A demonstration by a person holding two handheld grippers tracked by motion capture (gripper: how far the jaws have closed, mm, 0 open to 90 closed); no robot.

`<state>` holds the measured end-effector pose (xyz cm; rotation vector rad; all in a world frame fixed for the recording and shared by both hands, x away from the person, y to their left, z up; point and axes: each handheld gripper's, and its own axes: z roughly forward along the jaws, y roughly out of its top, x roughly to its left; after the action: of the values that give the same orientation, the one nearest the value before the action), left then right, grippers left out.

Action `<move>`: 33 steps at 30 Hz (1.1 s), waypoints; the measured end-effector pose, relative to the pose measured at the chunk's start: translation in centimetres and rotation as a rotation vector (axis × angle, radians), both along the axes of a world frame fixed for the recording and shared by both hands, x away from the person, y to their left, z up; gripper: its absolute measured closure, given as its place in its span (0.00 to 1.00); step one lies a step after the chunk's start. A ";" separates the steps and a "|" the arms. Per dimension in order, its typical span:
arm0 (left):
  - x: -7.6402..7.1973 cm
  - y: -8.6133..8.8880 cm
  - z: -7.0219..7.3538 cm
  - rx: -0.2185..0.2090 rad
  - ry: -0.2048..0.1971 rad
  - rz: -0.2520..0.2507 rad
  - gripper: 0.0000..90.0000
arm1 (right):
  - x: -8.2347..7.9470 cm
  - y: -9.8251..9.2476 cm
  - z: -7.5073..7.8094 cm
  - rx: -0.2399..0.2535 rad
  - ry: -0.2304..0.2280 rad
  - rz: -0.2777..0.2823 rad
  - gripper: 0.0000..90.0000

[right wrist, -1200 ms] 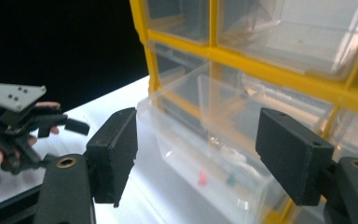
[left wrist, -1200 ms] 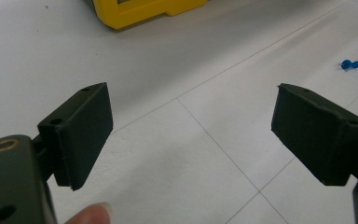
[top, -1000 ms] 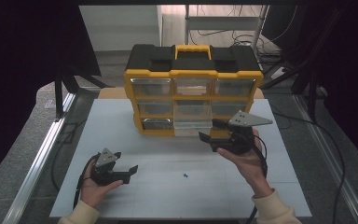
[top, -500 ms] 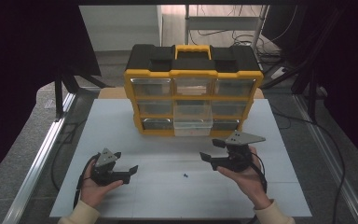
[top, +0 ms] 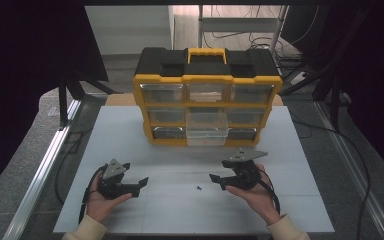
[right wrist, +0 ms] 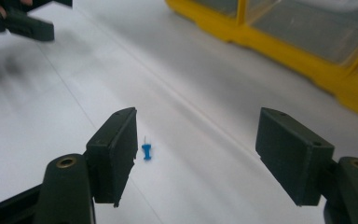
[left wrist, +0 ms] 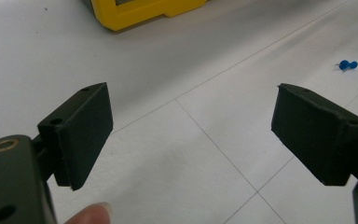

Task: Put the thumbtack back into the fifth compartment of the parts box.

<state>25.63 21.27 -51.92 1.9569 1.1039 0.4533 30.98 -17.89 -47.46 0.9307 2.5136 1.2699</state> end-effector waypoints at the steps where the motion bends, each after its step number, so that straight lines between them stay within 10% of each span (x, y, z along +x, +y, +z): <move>1: 0.0 0.0 0.0 0.000 0.000 0.000 0.14 | 0.1 0.2 -0.2 -0.010 -0.001 0.006 0.33; 33: 0.0 -0.1 -0.1 0.001 0.003 -0.005 0.14 | 0.5 6.0 -4.4 -0.189 0.061 0.104 0.36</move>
<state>25.64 21.17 -51.98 1.9615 1.1007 0.4491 31.45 -11.87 -51.85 0.8177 2.7037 1.0208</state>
